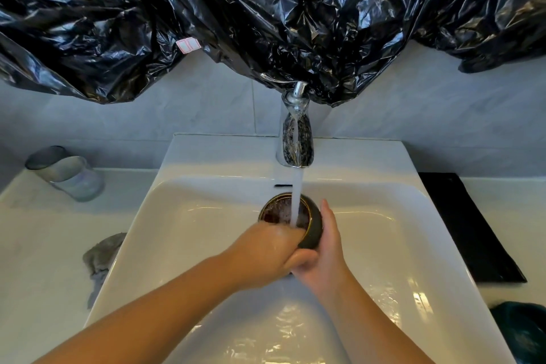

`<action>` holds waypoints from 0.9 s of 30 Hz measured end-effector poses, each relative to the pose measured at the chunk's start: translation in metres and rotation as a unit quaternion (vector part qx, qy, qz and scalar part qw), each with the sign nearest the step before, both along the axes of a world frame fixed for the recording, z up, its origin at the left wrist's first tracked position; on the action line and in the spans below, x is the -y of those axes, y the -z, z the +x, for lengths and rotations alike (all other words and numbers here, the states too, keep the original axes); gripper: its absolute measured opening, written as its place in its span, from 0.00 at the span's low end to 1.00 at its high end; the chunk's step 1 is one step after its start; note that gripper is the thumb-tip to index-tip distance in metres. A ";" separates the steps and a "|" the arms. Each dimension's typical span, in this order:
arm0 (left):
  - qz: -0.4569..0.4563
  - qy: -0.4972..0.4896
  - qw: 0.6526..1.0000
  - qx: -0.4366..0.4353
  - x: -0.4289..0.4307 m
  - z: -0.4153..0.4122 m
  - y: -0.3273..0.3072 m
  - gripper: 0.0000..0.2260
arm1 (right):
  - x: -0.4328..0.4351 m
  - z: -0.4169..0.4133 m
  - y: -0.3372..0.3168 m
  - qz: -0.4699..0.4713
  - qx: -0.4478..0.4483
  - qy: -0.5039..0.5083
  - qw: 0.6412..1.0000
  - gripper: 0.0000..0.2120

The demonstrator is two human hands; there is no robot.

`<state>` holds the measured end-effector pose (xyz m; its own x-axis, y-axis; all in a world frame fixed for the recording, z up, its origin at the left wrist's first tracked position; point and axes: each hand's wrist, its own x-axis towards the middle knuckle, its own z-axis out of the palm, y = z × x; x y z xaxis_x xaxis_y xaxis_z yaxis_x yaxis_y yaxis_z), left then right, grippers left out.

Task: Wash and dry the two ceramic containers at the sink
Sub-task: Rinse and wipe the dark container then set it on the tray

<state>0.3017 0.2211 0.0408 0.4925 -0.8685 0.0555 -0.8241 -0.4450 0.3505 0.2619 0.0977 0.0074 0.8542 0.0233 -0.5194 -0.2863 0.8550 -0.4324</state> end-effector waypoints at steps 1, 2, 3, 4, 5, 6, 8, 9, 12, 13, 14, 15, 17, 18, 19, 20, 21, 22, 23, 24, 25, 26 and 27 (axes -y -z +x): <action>-0.032 -0.019 0.998 -0.057 0.004 -0.004 0.000 0.15 | -0.001 0.000 0.000 -0.008 -0.002 -0.001 1.000 0.29; -0.046 -0.028 0.994 -0.094 0.006 -0.006 -0.002 0.12 | -0.001 0.000 -0.001 -0.012 0.003 0.005 1.000 0.29; -0.035 -0.021 0.995 -0.088 0.003 -0.006 -0.004 0.09 | 0.000 -0.001 -0.003 -0.013 0.009 0.009 1.000 0.29; -0.019 0.000 0.999 -0.050 -0.001 -0.001 -0.005 0.09 | 0.002 0.000 -0.002 -0.007 0.022 0.007 1.000 0.29; 0.000 0.027 1.000 0.013 -0.005 0.004 -0.005 0.11 | 0.004 0.000 -0.004 0.003 0.029 0.008 1.000 0.30; 0.025 0.040 0.997 0.066 -0.007 0.007 -0.003 0.13 | 0.005 0.000 -0.002 0.011 0.033 0.004 0.999 0.29; 0.008 -0.006 1.000 0.007 -0.002 -0.001 0.000 0.17 | 0.004 0.001 -0.001 0.002 0.013 -0.014 1.000 0.28; -0.019 -0.028 0.999 -0.036 0.003 -0.008 0.000 0.16 | 0.003 0.001 0.003 -0.008 0.000 -0.012 1.000 0.30; -0.022 -0.010 0.998 -0.049 0.003 -0.008 0.002 0.10 | 0.008 0.001 0.002 -0.019 0.016 -0.004 1.000 0.29; -0.008 0.014 1.000 -0.005 -0.002 -0.003 -0.002 0.11 | 0.010 0.001 0.003 -0.010 0.027 -0.004 1.000 0.28; 0.019 0.031 0.998 0.048 -0.006 0.001 -0.004 0.13 | 0.010 0.001 0.000 0.000 0.033 -0.003 0.999 0.27; 0.035 0.021 0.997 0.062 -0.007 0.003 -0.002 0.15 | 0.009 0.000 -0.003 0.004 0.032 -0.008 0.999 0.27; -0.020 -0.036 0.999 -0.021 -0.002 -0.007 -0.003 0.15 | 0.004 0.003 0.002 -0.007 0.018 -0.016 1.000 0.30; -0.044 -0.051 0.996 -0.054 0.002 -0.012 -0.005 0.14 | 0.002 0.003 0.003 -0.011 0.009 -0.016 1.000 0.32; -0.046 -0.044 0.996 -0.062 0.004 -0.014 -0.006 0.14 | 0.002 0.002 0.003 -0.015 0.011 -0.014 1.000 0.32; -0.040 -0.010 0.999 -0.034 0.000 -0.010 -0.005 0.14 | 0.004 0.001 0.003 -0.012 0.021 -0.011 1.000 0.30; -0.030 0.038 0.999 0.018 -0.005 -0.004 -0.006 0.16 | 0.006 0.001 0.004 -0.009 0.035 -0.013 0.999 0.29; 0.006 0.075 0.994 0.080 -0.011 0.001 -0.007 0.17 | 0.006 0.000 0.001 0.000 0.048 -0.018 0.999 0.29; 0.031 0.084 0.990 0.112 -0.015 0.006 -0.006 0.19 | 0.005 -0.001 -0.001 0.007 0.045 -0.024 0.999 0.30; 0.031 0.064 0.992 0.101 -0.016 0.005 -0.005 0.19 | 0.004 -0.002 -0.002 0.012 0.040 -0.038 0.998 0.29; 0.003 0.028 0.997 0.070 -0.013 -0.003 -0.003 0.19 | 0.002 -0.001 0.000 0.005 0.035 -0.047 0.998 0.28; -0.036 -0.010 0.999 0.028 -0.007 -0.013 -0.003 0.18 | 0.000 0.000 0.001 -0.002 0.037 -0.041 0.998 0.28; -0.067 -0.042 0.997 0.000 -0.001 -0.018 -0.002 0.16 | -0.001 0.001 0.001 -0.004 0.041 -0.034 0.999 0.30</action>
